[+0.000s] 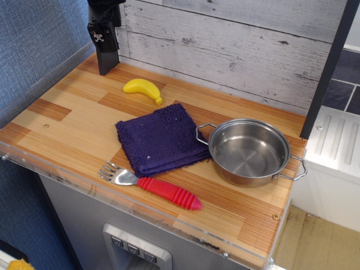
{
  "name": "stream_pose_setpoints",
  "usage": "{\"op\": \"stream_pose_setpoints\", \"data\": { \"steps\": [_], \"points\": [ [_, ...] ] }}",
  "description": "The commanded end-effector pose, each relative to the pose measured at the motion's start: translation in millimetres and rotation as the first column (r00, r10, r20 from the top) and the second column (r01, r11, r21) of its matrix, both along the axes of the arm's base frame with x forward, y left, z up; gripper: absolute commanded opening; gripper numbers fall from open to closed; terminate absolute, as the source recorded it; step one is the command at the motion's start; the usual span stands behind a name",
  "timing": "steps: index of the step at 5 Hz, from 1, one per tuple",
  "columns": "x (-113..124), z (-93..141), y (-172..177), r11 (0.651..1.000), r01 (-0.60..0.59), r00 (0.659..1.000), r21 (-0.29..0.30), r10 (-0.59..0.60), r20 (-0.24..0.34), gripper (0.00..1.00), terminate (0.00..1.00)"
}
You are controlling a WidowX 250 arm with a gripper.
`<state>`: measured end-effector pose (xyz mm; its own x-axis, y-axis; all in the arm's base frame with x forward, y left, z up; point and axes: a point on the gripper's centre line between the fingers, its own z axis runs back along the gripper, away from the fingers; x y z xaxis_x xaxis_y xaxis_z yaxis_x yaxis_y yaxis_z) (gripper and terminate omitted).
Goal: Pick up the red fork and place it on the left of the purple cloth
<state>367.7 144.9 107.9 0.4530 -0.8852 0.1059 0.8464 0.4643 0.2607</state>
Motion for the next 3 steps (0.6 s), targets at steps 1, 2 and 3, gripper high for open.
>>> {"op": "stream_pose_setpoints", "data": {
  "steps": [1,2,3],
  "points": [
    [0,0,0,1.000,0.000,1.000,0.000,0.000,0.000,1.00,0.00],
    [-9,13,-8,0.996,0.081,0.997,-0.046,-0.081,0.014,1.00,0.00],
    [-20,18,-22,0.988,0.155,0.988,-0.024,-0.155,0.024,1.00,0.00]
  ]
}}
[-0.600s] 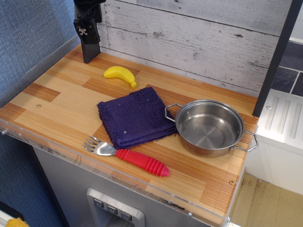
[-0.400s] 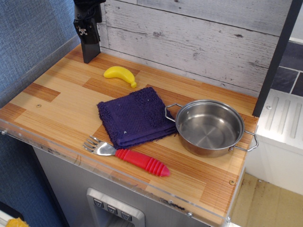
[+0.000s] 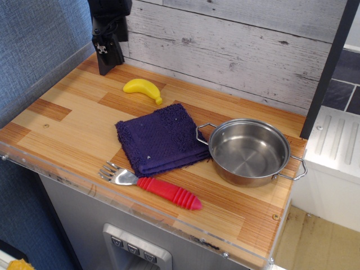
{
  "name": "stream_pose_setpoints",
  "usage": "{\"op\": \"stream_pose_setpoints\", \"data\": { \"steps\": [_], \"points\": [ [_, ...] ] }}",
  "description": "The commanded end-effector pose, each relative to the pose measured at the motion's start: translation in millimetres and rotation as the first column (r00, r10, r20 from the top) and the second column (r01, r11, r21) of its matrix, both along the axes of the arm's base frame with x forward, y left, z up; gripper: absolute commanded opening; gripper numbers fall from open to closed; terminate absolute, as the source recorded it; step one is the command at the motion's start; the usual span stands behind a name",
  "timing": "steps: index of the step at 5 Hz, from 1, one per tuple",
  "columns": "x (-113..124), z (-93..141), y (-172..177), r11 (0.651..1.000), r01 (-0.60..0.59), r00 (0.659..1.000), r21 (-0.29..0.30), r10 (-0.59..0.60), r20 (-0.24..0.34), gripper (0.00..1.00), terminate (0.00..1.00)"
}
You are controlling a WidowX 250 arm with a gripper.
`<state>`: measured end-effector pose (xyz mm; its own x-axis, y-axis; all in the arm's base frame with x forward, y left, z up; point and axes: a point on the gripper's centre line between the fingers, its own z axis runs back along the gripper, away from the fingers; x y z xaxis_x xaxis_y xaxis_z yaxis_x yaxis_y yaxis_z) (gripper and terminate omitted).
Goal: Pick up the red fork and place it on the left of the purple cloth
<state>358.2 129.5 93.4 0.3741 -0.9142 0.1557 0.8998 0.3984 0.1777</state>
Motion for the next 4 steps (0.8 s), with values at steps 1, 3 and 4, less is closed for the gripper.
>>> {"op": "stream_pose_setpoints", "data": {
  "steps": [1,3,4],
  "points": [
    [-26,28,-16,0.992,0.104,0.991,0.067,-0.109,0.076,1.00,0.00],
    [-69,13,-46,0.971,0.220,0.973,0.099,-0.226,0.056,1.00,0.00],
    [-91,8,-58,0.956,0.269,0.960,0.119,-0.275,0.043,1.00,0.00]
  ]
}}
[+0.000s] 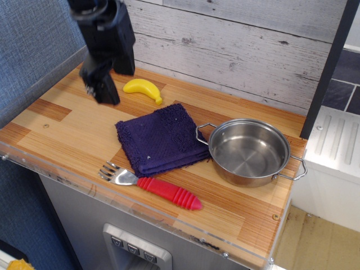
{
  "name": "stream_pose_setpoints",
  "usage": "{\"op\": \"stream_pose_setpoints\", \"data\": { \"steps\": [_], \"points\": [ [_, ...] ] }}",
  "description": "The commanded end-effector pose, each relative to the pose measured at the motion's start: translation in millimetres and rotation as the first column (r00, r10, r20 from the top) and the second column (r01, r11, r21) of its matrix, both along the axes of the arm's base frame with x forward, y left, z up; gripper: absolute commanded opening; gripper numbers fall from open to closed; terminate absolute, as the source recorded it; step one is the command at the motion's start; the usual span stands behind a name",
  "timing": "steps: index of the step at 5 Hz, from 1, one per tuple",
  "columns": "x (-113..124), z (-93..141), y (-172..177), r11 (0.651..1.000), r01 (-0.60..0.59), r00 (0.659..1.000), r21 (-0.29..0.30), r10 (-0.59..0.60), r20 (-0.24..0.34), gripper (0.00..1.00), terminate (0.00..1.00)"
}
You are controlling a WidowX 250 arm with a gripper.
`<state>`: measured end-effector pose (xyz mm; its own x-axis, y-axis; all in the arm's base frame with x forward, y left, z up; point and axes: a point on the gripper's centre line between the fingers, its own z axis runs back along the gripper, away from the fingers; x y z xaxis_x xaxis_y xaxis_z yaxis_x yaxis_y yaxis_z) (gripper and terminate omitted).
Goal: Pick up the red fork and place it on the left of the purple cloth
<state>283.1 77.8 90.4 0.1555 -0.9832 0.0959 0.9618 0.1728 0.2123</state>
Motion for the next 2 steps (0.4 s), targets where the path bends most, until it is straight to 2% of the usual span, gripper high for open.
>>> {"op": "stream_pose_setpoints", "data": {
  "steps": [1,2],
  "points": [
    [-29,-2,-21,0.994,0.096,0.995,0.054,-0.097,0.015,1.00,0.00],
    [-36,-17,-42,0.989,0.136,0.991,0.066,-0.136,-0.004,1.00,0.00]
  ]
}}
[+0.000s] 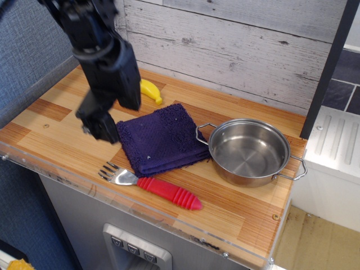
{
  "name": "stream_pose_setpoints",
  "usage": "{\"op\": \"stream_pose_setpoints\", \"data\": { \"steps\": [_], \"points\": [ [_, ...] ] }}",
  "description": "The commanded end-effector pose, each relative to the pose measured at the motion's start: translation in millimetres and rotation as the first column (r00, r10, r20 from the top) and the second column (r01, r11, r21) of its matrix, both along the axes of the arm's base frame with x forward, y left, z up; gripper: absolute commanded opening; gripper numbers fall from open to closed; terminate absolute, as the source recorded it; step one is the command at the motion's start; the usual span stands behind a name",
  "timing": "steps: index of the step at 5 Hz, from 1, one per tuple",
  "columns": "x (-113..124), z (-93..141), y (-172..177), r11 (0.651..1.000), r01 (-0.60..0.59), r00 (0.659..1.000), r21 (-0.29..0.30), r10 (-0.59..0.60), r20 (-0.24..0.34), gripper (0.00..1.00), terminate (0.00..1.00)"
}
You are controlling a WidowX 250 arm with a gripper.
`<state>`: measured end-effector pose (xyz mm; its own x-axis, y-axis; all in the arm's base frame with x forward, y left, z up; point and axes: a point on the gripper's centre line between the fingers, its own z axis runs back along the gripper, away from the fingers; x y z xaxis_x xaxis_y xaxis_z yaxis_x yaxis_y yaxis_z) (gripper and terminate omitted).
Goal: Pick up the red fork and place it on the left of the purple cloth
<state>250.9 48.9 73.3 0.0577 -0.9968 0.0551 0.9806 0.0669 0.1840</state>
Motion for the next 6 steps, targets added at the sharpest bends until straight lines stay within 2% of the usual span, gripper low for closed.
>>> {"op": "stream_pose_setpoints", "data": {
  "steps": [1,3,6],
  "points": [
    [-8,-13,-30,0.997,0.063,0.998,0.038,-0.064,0.015,1.00,0.00],
    [-16,-35,-59,0.993,0.106,0.994,0.056,-0.105,-0.014,1.00,0.00],
    [-9,-58,-62,0.992,0.099,0.994,0.084,-0.094,-0.055,1.00,0.00]
  ]
}}
